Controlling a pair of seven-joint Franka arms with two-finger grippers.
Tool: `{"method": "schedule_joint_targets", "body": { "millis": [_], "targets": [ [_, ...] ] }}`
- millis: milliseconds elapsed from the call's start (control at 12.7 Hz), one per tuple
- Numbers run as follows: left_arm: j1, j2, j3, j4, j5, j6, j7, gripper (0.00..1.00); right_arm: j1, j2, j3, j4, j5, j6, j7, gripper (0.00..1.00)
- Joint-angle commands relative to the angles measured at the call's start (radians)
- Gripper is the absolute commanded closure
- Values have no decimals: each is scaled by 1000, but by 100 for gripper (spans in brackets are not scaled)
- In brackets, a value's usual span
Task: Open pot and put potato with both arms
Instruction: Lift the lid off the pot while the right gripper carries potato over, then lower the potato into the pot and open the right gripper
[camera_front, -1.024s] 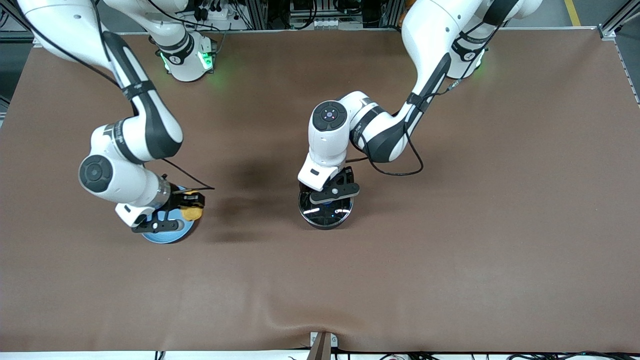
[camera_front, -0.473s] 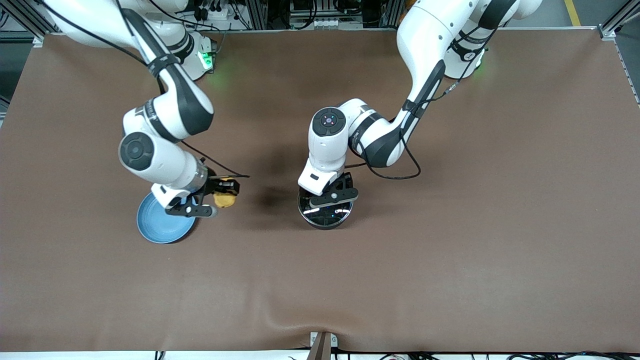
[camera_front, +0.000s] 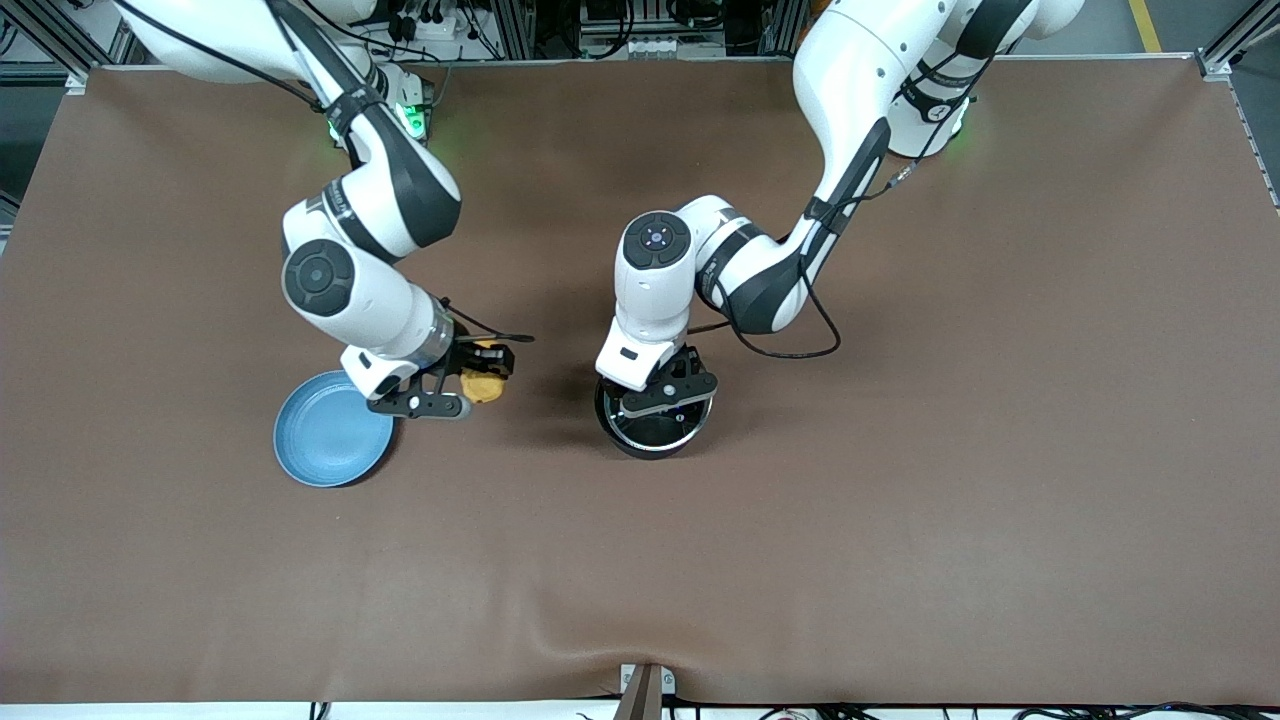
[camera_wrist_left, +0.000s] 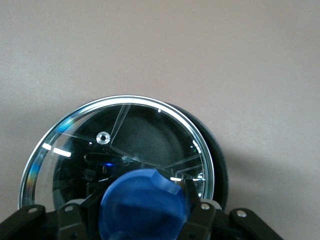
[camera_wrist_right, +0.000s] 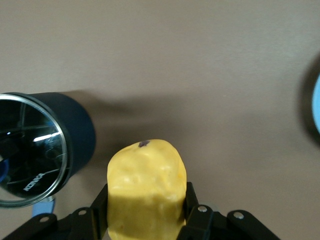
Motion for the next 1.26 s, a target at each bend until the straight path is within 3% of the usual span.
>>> {"method": "schedule_joint_targets", "body": {
  "millis": [0, 236, 473, 630, 867, 1182],
  "targets": [
    [4, -92, 6, 0, 15, -63, -22, 100, 49, -17, -1, 20, 14, 5, 60, 89],
    [55, -182, 0, -31, 5, -107, -6, 100, 86, -12, -3, 43, 14, 28, 111, 90],
    [148, -295, -12, -124, -128, -107, 148, 100, 162, 37, -4, 59, -1, 132, 189, 91],
    [194, -389, -14, -232, -185, -104, 243, 100, 245, 124, -30, 130, -39, 186, 252, 92],
    [260, -481, -14, -409, -205, -53, 362, 100, 374, 247, -110, 227, -206, 250, 316, 94],
    [363, -618, -14, -733, -220, 141, 569, 100, 515, 365, -240, 361, -250, 267, 315, 95]
  ]
}}
